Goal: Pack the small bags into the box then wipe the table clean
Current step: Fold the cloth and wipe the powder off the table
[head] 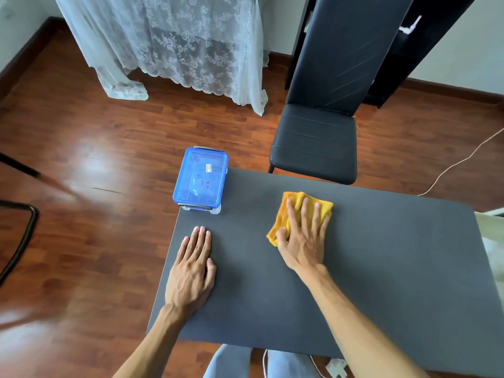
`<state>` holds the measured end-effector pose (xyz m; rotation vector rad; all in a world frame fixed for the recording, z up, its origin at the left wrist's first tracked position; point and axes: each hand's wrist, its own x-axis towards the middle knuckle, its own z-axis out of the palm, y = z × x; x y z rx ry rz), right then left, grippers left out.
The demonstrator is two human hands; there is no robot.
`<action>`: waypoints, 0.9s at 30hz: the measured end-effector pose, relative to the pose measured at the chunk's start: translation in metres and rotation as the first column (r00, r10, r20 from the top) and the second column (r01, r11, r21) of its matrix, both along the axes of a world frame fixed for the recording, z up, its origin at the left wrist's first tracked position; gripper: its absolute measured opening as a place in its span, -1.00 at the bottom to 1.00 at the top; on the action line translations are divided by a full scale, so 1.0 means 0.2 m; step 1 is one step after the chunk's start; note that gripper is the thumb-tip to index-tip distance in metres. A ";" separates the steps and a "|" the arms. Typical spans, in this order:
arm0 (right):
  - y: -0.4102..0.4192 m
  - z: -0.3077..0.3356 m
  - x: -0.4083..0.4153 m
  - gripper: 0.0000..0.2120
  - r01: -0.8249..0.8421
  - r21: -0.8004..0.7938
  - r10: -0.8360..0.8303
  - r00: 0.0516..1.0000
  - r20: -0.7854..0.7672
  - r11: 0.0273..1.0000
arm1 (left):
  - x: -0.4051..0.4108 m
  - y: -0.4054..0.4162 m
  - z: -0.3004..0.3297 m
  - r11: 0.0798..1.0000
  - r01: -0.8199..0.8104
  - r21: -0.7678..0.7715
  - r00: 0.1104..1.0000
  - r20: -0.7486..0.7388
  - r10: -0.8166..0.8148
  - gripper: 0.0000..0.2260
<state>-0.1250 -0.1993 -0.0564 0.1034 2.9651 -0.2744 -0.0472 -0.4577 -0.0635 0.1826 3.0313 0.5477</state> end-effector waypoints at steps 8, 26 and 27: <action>0.03 -0.07 0.85 -0.22 -0.618 -0.107 0.617 0.785 -0.047 0.778 | 0.01 -0.01 0.01 1.000 0.012 -0.006 1.000 0.008 -0.012 -0.47; 0.17 -0.11 0.81 -0.27 -0.535 -0.093 0.529 0.845 -0.079 0.840 | 0.05 0.03 -0.03 0.998 -0.018 -0.060 1.000 0.008 0.018 -0.47; 0.30 -0.11 0.89 -0.30 -0.530 -0.099 0.525 0.848 -0.070 0.842 | 0.07 0.04 -0.03 0.998 -0.029 -0.055 0.999 0.012 0.030 -0.47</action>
